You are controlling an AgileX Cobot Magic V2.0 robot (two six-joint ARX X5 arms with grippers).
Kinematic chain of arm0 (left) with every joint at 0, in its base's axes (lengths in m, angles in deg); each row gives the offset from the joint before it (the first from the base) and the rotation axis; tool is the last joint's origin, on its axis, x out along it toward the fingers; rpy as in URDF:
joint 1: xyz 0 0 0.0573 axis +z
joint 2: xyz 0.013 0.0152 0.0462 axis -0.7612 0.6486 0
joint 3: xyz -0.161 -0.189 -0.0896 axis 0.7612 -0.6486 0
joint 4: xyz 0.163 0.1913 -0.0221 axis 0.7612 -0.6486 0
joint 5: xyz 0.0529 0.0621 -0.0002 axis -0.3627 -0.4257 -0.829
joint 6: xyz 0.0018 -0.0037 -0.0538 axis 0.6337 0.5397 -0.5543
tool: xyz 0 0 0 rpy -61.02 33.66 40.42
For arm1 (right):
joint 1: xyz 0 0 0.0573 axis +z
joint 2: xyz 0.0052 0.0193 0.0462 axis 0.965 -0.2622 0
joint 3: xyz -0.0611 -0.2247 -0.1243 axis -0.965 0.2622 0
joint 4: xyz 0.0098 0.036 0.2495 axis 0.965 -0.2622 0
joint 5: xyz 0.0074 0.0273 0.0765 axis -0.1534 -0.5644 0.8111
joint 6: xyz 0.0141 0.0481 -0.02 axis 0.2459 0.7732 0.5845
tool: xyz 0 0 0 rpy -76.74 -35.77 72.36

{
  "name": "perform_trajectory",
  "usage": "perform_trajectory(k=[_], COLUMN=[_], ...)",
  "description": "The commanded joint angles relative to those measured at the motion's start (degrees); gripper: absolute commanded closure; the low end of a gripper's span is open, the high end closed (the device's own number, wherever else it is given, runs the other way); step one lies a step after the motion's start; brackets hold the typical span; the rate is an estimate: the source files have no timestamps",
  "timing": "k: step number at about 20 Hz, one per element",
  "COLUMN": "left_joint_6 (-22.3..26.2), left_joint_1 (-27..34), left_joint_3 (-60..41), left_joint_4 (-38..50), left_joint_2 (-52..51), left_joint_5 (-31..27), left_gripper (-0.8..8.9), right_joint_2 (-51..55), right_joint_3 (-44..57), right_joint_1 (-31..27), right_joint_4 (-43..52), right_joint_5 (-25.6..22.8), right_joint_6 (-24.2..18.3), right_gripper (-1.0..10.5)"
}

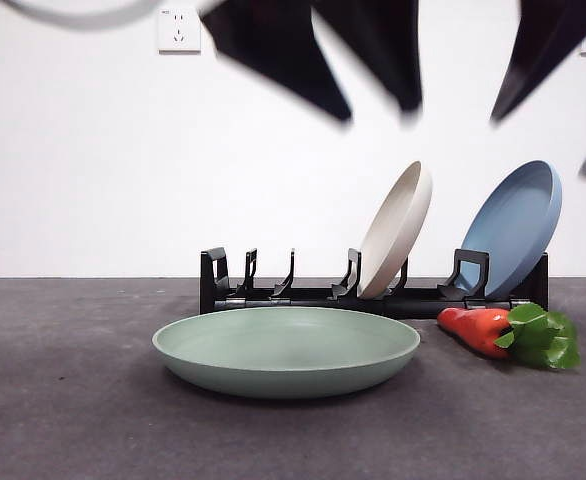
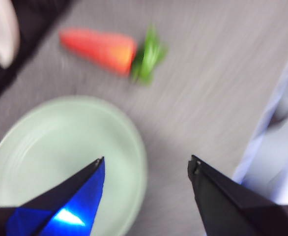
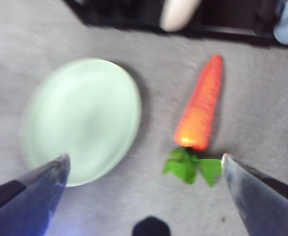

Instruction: Take the green plate from the plate rack,put the plate on the table,take the carrot from the table,put the carrot in the plate

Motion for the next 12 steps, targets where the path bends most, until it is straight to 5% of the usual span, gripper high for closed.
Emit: perform_trajectory(k=[1,12], left_joint_6=[-7.45,-13.22], left_joint_1=[-0.96,-4.68], left_joint_3=[-0.22,-0.22], left_joint_4=[0.00,-5.33], left_joint_2=[-6.91,-24.15], left_joint_5=[1.57,1.27], left_gripper=[5.22,5.22], right_joint_2=[-6.38,-26.03], right_joint_3=[-0.07,-0.07], right_joint_1=[1.27,5.70], right_joint_4=[2.40,14.69], right_joint_5=[-3.85,-13.70], right_joint_6=[0.59,1.60], right_gripper=[3.2,4.2])
